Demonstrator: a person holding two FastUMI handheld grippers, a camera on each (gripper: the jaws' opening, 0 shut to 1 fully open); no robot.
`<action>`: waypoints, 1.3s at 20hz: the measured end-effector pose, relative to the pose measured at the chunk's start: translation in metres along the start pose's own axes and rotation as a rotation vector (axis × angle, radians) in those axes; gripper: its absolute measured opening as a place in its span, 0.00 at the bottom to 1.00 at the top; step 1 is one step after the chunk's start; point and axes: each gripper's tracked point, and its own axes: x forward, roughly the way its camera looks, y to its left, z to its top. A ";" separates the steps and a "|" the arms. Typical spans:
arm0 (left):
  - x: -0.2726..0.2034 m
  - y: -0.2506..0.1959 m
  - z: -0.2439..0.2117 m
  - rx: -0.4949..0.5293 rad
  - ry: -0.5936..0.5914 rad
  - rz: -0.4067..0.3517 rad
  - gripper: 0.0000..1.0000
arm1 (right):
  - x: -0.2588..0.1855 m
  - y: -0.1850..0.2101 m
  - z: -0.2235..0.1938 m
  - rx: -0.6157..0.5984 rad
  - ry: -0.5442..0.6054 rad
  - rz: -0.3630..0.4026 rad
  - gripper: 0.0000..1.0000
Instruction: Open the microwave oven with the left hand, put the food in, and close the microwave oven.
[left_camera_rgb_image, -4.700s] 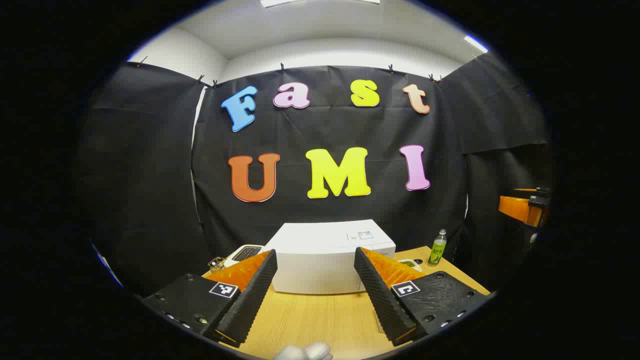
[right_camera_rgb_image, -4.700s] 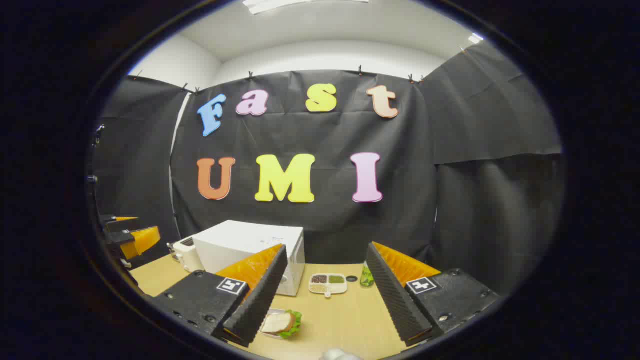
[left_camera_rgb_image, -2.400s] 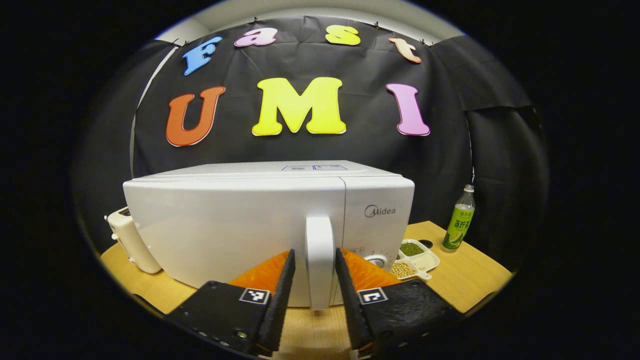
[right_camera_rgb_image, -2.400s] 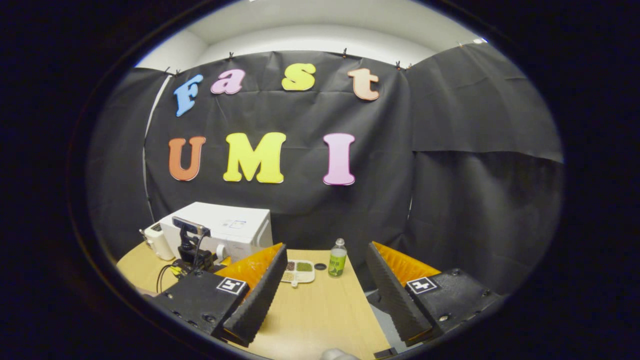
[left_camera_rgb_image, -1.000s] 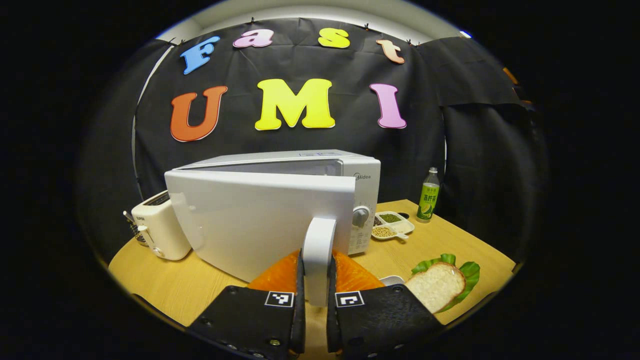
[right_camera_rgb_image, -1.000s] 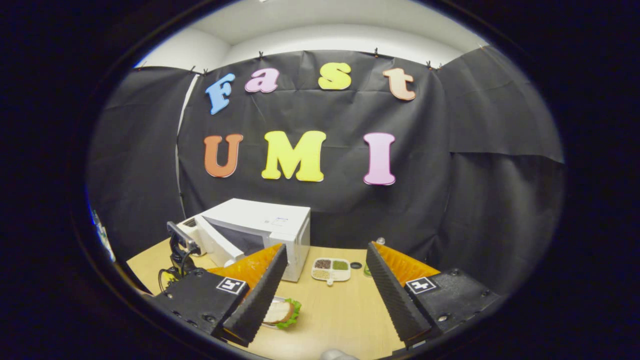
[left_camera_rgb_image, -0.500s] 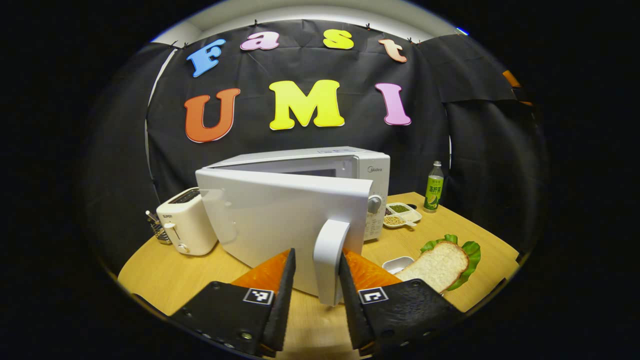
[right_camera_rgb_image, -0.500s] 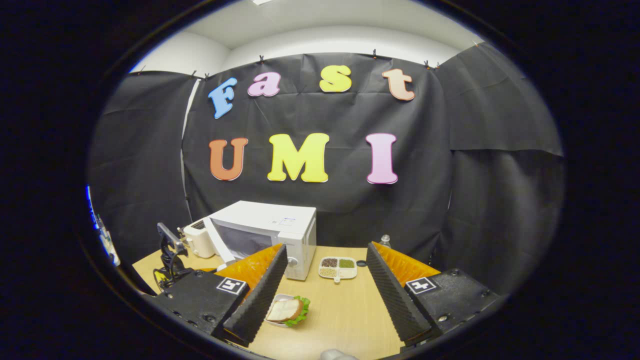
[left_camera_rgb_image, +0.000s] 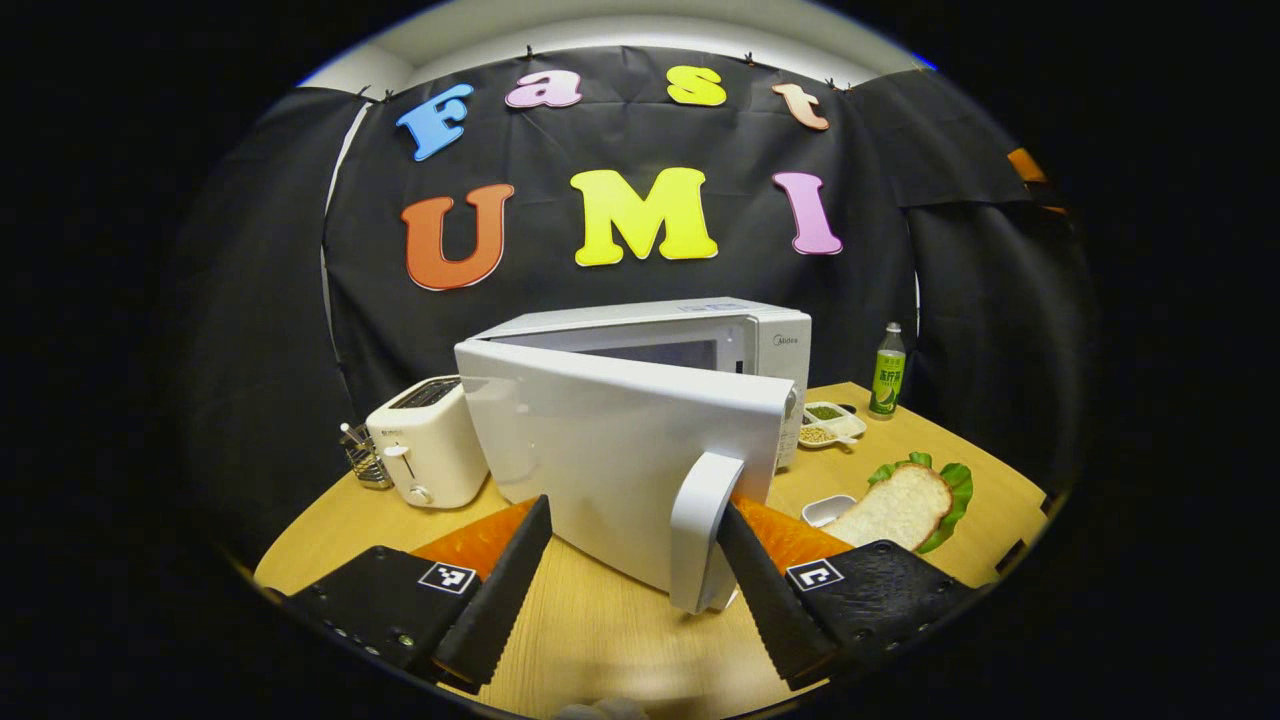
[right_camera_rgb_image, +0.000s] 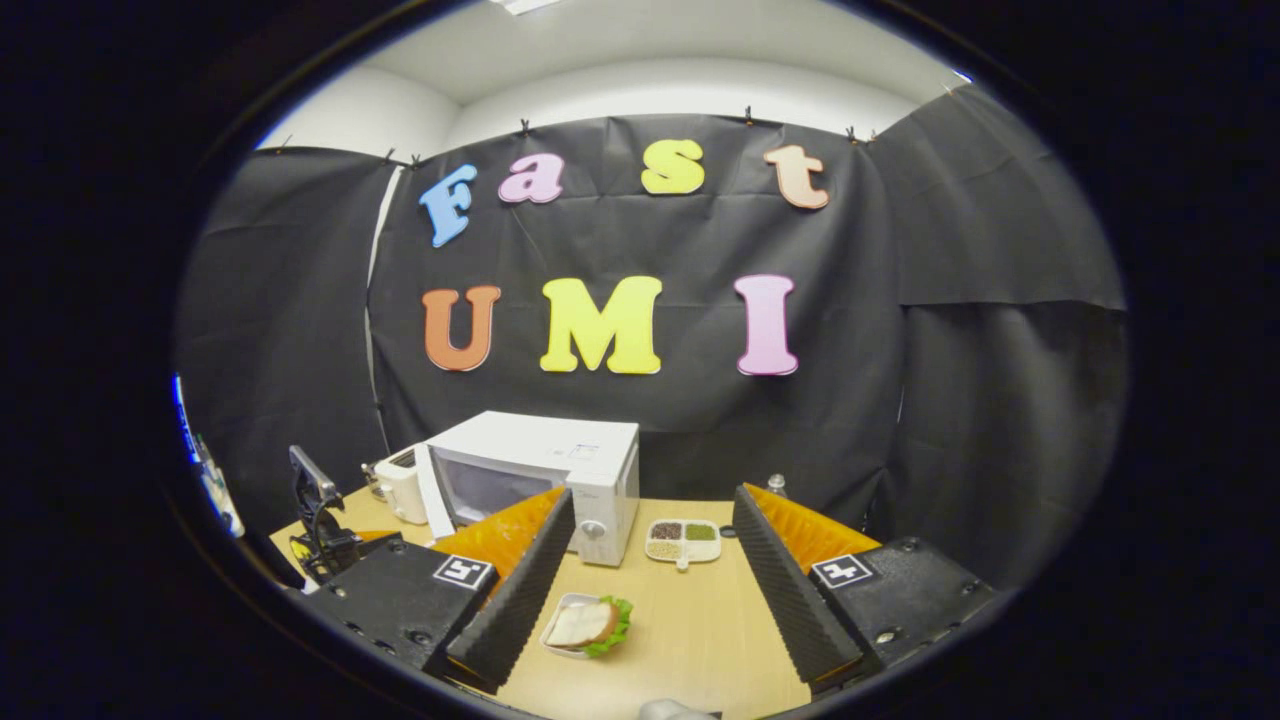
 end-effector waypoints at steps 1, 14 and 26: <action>-0.005 0.005 -0.004 0.001 0.004 0.002 0.96 | 0.001 0.003 -0.004 0.004 0.003 0.004 0.93; -0.076 0.123 -0.036 0.027 0.066 0.180 0.97 | 0.031 0.037 -0.058 0.025 0.098 0.046 1.00; -0.127 0.202 -0.044 0.023 0.108 0.354 0.96 | 0.094 0.038 -0.203 0.090 0.411 0.130 1.00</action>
